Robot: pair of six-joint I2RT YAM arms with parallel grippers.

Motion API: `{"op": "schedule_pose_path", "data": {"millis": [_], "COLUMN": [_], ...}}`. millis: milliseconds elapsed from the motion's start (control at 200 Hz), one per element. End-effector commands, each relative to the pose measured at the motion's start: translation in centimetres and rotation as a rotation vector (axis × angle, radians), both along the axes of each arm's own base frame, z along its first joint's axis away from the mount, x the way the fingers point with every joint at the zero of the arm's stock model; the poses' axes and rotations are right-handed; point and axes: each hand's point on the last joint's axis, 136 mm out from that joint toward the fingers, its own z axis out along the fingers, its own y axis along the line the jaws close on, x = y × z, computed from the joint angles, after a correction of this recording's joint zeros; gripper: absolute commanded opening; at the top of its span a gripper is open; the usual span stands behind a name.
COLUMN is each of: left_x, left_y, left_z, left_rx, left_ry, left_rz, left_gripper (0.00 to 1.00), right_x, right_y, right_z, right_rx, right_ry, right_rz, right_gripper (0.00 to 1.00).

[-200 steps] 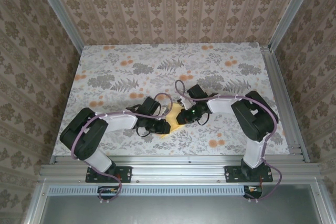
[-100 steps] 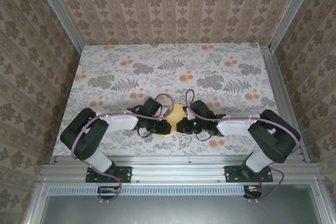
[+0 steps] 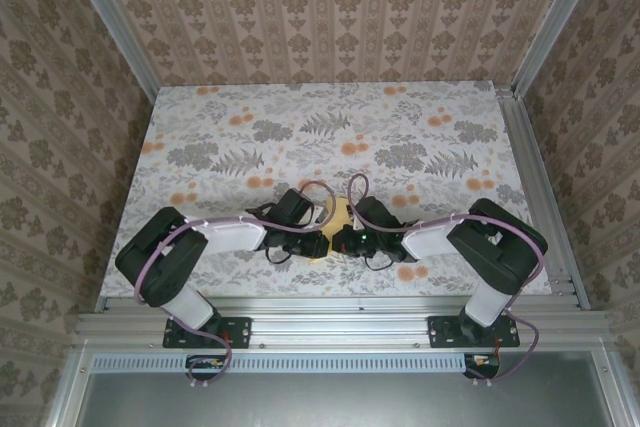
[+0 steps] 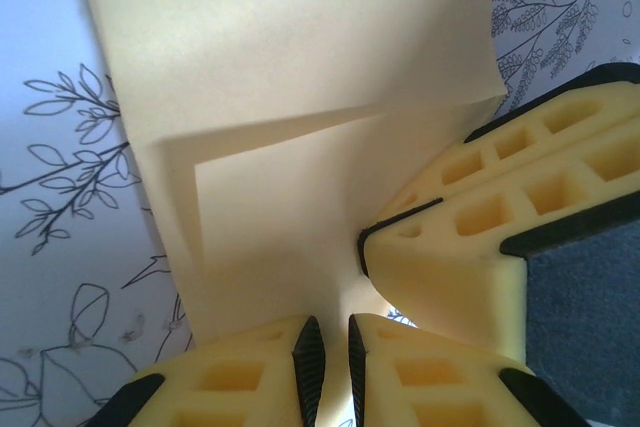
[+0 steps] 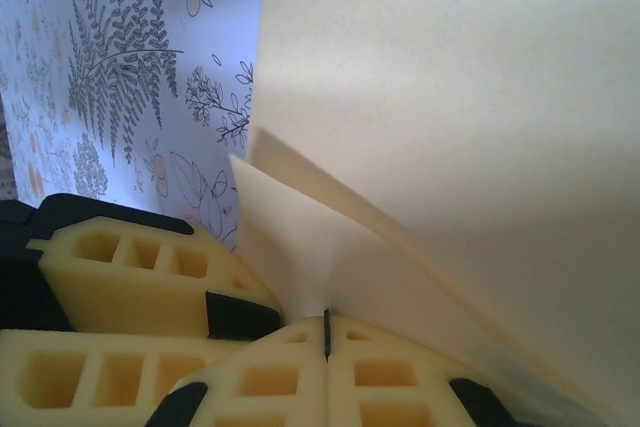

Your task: Fold a paper plane with a square sheet of paper (pick it up from the middle)

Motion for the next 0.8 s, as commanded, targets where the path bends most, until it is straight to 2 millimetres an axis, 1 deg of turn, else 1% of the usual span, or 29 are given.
{"op": "schedule_pose_path", "data": {"millis": [0,210,385,545,715,795], "left_x": [-4.0,-4.6,-4.8,-5.0,-5.2,-5.3], "left_y": [6.7,8.2,8.0,8.0,7.4,6.9], "left_z": [-6.2,-6.8,-6.9,-6.7,-6.6,-6.3], "left_rx": [0.326,0.419,0.437,0.431,0.407,0.384], "left_ry": [0.114,0.090,0.083,0.087,0.096,0.096], "left_rz": [-0.006,-0.029,-0.045,-0.046,-0.048,-0.051], "left_gripper": [0.22,0.22,0.21,0.22,0.22,0.22], "right_x": [-0.5,1.0,2.2,2.9,3.3,3.5], "right_y": [-4.0,-6.0,-7.3,-8.9,-9.5,-9.6], "right_z": [-3.2,-3.1,-2.5,-2.4,-2.2,-1.9], "right_rx": [-0.228,-0.262,-0.268,-0.267,-0.248,-0.237], "right_ry": [0.015,-0.010,-0.026,-0.026,-0.028,-0.031], "right_rz": [-0.053,-0.091,-0.109,-0.133,-0.138,-0.138], "right_gripper": [0.02,0.02,0.02,0.02,0.02,0.03]}}
